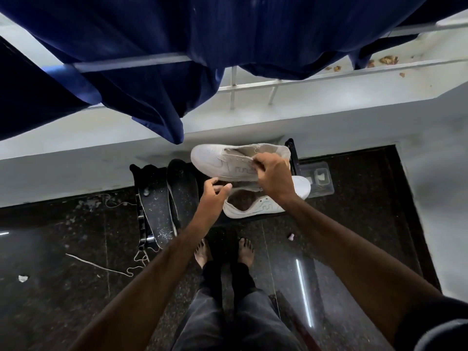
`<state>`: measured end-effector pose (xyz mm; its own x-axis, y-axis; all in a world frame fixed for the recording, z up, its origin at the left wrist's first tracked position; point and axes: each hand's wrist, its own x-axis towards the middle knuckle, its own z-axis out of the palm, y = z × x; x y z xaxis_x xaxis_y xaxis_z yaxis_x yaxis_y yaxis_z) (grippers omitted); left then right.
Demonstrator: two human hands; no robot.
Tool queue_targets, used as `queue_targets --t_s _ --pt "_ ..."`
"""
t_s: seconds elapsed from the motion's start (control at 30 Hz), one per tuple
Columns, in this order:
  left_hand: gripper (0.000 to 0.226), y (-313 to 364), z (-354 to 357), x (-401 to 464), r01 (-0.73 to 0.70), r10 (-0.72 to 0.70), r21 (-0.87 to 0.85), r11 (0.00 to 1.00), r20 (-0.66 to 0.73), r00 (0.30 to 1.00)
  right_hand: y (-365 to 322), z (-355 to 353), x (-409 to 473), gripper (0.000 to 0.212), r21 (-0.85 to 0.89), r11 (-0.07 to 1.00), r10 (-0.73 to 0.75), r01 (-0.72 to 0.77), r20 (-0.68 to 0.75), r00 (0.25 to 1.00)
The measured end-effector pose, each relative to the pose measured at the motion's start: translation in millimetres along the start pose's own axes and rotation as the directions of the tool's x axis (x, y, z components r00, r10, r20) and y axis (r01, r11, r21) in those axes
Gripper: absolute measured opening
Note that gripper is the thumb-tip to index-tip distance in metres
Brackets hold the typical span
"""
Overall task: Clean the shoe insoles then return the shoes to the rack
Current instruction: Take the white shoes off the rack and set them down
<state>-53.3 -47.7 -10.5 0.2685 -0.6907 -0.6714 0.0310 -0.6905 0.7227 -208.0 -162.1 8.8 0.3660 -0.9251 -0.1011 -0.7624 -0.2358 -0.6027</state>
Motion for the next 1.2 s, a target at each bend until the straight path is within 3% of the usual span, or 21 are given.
queue_targets --t_s 0.13,0.23,0.37,0.53,0.6,0.63,0.7,0.77,0.87,1.0,1.1,1.2 --pt "0.067 11 2 -9 -0.010 -0.020 -0.289 0.957 -0.099 0.995 -29 -8 -26 0.011 0.111 0.993 0.043 -0.038 -0.045 0.998" --pt "0.090 20 -1 -13 0.051 -0.076 -0.478 0.877 -0.034 0.997 -62 -5 -56 0.013 0.134 0.991 -0.016 0.016 0.002 1.000" --pt "0.087 18 -14 -10 0.183 -0.202 -0.600 0.779 0.036 0.979 -95 -2 -87 0.013 0.276 0.961 0.008 -0.016 0.028 1.000" --pt "0.087 1 -34 -9 0.158 -0.180 -0.523 0.838 0.007 0.984 -103 -12 -114 0.019 0.360 0.933 -0.072 -0.021 0.244 0.967" --pt "0.087 -5 -44 -8 0.135 -0.157 -0.501 0.855 -0.002 0.988 -95 -24 -125 0.018 0.512 0.849 0.026 -0.133 0.210 0.977" --pt "0.090 -7 -51 -6 0.132 -0.149 -0.491 0.861 0.004 0.989 -87 -27 -130 0.017 0.594 0.778 0.147 -0.207 0.147 0.978" --pt "0.097 -12 -63 -4 0.135 -0.138 -0.462 0.877 0.027 0.990 -61 -23 -134 0.019 0.681 0.617 0.477 -0.394 0.075 0.876" --pt "0.098 -17 -73 -2 0.148 -0.140 -0.423 0.894 0.051 0.989 -24 -4 -131 0.020 0.640 0.445 0.704 -0.627 0.183 0.687" --pt "0.081 -21 -79 -1 0.138 -0.117 -0.355 0.925 0.079 0.990 11 31 -120 0.068 0.512 0.151 0.751 -0.845 0.497 0.435" --pt "0.087 -33 -83 8 0.176 -0.160 -0.289 0.941 0.079 0.984 8 60 -99 0.085 0.490 0.054 0.757 -0.870 0.547 0.356" --pt "0.078 -38 -83 12 0.167 -0.152 -0.240 0.956 0.077 0.985 2 78 -83 0.085 0.515 -0.029 0.821 -0.857 0.501 0.273" --pt "0.076 -40 -85 14 0.174 -0.157 -0.212 0.962 0.094 0.983 1 94 -72 0.078 0.543 -0.047 0.888 -0.839 0.407 0.214"
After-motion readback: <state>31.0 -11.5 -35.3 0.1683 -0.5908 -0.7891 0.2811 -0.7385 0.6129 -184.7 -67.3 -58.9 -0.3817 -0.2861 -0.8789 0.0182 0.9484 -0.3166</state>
